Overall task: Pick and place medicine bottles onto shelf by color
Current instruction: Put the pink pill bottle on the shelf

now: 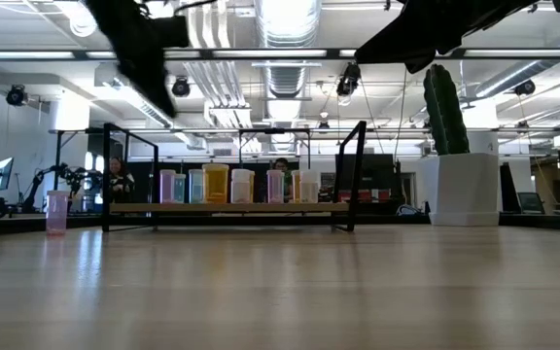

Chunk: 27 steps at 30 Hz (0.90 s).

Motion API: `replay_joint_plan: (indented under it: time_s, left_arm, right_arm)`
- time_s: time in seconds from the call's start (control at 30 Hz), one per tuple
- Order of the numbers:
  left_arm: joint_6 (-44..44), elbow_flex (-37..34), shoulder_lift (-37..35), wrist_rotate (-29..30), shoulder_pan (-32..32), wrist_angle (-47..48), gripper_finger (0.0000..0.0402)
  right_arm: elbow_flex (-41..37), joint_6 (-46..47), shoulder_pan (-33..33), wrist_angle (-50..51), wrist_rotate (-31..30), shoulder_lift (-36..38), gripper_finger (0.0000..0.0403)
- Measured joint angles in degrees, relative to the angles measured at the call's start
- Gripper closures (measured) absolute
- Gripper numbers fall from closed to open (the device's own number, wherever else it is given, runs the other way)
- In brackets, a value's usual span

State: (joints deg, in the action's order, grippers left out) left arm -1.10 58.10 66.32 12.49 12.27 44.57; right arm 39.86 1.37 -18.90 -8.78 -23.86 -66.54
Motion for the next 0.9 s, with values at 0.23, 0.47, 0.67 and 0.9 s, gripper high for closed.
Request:
replay_joint_plan:
  time_s: [0.23,0.47,0.67,0.9]
  left_arm:
    - [-7.4,-0.1,-4.6,-0.2,-8.8,21.7,0.0291]
    - [-10.6,-0.5,-2.5,-0.2,-10.7,32.6,0.0358]
    - [-10.5,-2.0,1.5,-0.2,-10.7,32.4,0.0317]
    - [-6.3,-7.2,4.5,-0.2,-10.7,28.8,0.0222]
  right_arm:
    - [0.0,0.1,0.0,0.0,0.0,0.0,0.0394]
    - [0.0,0.1,0.0,0.0,0.0,0.0,0.0394]
    - [0.0,0.1,0.0,0.1,0.0,0.0,0.0394]
    - [0.0,0.1,0.0,0.3,0.0,0.0,0.0394]
